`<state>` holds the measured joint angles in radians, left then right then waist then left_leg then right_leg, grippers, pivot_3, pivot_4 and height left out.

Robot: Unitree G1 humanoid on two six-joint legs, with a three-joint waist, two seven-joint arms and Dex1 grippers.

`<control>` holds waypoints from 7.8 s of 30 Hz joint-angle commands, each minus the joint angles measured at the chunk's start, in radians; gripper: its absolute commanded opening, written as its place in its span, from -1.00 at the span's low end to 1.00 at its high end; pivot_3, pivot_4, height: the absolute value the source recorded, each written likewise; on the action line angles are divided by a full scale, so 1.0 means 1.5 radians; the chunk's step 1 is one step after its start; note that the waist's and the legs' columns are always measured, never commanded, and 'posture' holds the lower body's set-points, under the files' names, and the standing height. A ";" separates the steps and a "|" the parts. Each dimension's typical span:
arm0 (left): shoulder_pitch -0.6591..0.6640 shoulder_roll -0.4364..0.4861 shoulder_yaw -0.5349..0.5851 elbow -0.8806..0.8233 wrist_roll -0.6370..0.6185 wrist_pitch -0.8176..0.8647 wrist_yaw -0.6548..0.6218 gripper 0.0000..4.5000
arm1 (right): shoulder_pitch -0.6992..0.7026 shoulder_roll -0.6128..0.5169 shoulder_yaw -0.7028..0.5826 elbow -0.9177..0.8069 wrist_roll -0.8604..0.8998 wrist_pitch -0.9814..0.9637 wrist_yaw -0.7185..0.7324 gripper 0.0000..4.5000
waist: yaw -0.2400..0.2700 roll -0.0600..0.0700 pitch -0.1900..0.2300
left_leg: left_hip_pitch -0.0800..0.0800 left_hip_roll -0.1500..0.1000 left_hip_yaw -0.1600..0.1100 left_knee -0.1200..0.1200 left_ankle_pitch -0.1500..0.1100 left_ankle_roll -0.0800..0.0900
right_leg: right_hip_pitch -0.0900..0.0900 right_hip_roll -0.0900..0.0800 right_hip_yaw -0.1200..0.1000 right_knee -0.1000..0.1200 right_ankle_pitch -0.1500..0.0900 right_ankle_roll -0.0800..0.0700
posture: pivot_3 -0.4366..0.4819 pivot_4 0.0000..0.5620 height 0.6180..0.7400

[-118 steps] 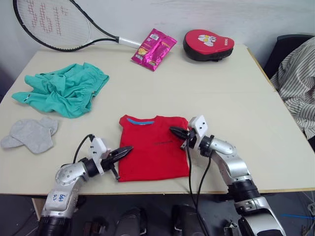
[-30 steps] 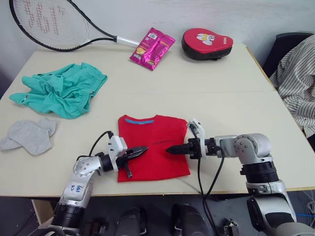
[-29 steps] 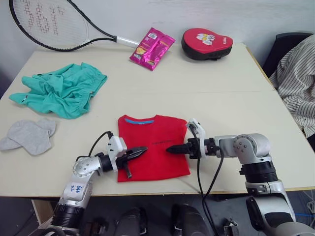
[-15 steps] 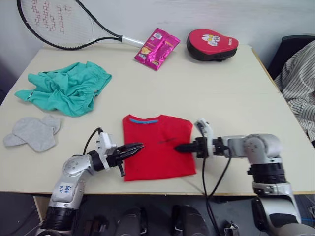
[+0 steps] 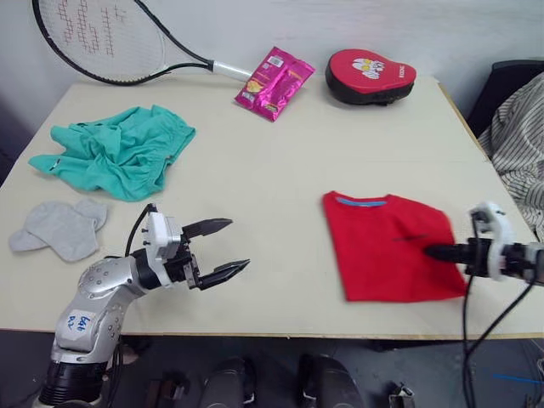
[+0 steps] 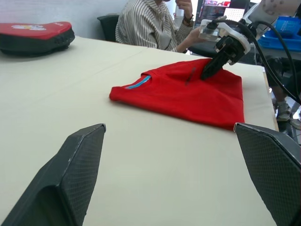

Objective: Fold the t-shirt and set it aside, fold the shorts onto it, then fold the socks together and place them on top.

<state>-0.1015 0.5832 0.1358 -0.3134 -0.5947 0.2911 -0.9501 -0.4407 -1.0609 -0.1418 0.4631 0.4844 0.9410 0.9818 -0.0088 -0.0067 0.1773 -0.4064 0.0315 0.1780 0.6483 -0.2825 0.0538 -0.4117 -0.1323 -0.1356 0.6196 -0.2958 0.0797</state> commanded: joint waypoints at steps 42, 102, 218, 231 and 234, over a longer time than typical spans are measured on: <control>0.130 0.052 0.244 0.176 0.071 -0.136 0.063 1.00 | 0.090 0.258 0.021 -0.394 -0.118 -0.605 -0.080 0.99 | -0.026 0.007 0.008 | 0.000 -0.029 -0.055 -0.018 0.020 0.007 | 0.029 -0.023 -0.051 -0.005 -0.007 0.010 | -0.05 -0.47 1.00; -0.787 -0.063 -0.052 0.934 0.335 -0.194 0.028 -1.00 | 0.375 0.355 -0.035 -0.595 -0.123 -0.630 -0.241 1.00 | 0.025 -0.008 0.018 | -0.003 -0.024 -0.046 -0.008 0.018 0.001 | 0.022 -0.009 -0.016 0.002 -0.009 0.013 | -0.05 -0.47 1.00; 0.102 0.358 0.158 -0.061 -0.119 0.407 -0.236 -1.00 | 0.212 0.080 0.128 -0.484 -0.074 -0.494 0.194 -1.00 | 0.007 0.005 0.015 | -0.001 -0.020 -0.046 -0.002 0.008 -0.002 | 0.024 -0.012 -0.013 -0.001 -0.010 0.011 | -0.05 -0.47 1.00; -0.785 0.119 -0.034 0.714 0.327 -0.238 0.285 -1.00 | -0.504 0.266 0.057 0.109 -0.277 -0.810 -0.247 -1.00 | 0.001 -0.002 0.021 | -0.015 -0.022 -0.043 -0.002 0.022 0.000 | 0.008 -0.007 -0.016 0.007 -0.006 0.009 | -0.05 -0.47 1.00; -0.906 0.154 -0.043 0.836 0.405 -0.450 0.421 -1.00 | -0.600 0.262 0.041 0.189 -0.310 -0.921 -0.346 -1.00 | -0.014 -0.004 0.021 | -0.024 -0.024 -0.041 -0.003 0.022 0.002 | -0.002 -0.009 -0.018 0.007 -0.007 0.011 | -0.05 -0.47 1.00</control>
<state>-1.4202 0.7087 0.0096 0.8556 -0.0593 -0.2225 -0.4828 -1.3119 -0.6036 0.0291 0.6891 0.0365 -0.3528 0.5824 -0.0296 -0.0120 0.2093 -0.4435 -0.0057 0.1168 0.6425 -0.2496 0.0582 -0.4161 -0.1472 -0.1638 0.6303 -0.3058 0.0968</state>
